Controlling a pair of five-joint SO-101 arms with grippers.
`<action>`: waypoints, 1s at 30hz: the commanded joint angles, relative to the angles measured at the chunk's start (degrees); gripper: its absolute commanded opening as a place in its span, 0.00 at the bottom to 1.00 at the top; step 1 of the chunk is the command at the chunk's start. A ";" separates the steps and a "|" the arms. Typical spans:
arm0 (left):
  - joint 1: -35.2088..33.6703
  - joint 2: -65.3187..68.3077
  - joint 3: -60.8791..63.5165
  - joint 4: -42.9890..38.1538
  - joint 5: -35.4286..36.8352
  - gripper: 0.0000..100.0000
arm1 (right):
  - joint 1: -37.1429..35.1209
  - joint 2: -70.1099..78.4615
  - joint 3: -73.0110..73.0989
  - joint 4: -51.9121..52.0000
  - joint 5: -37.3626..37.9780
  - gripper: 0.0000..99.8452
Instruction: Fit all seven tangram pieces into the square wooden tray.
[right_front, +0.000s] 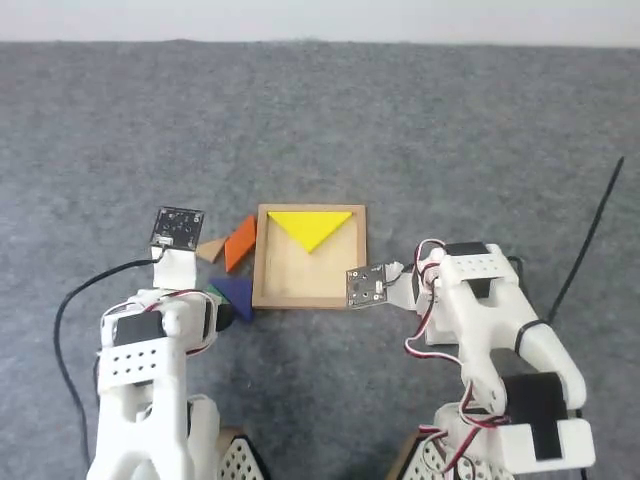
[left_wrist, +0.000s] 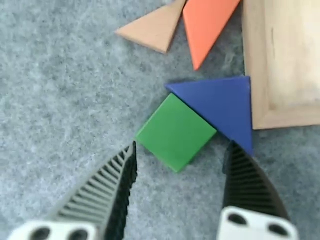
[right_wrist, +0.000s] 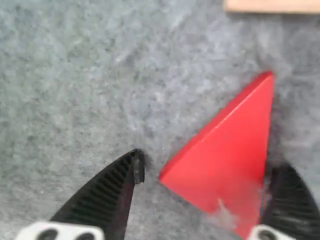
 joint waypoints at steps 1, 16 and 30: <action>0.18 -1.58 -0.13 -0.53 -0.79 0.27 | 2.24 0.40 -2.99 -1.19 0.62 0.26; 0.18 -1.58 -0.22 0.18 -0.88 0.27 | 4.70 -0.22 -5.10 2.07 -2.46 0.24; 0.18 -1.58 -0.22 0.26 -0.97 0.27 | -3.38 -0.22 -19.69 20.44 -10.37 0.24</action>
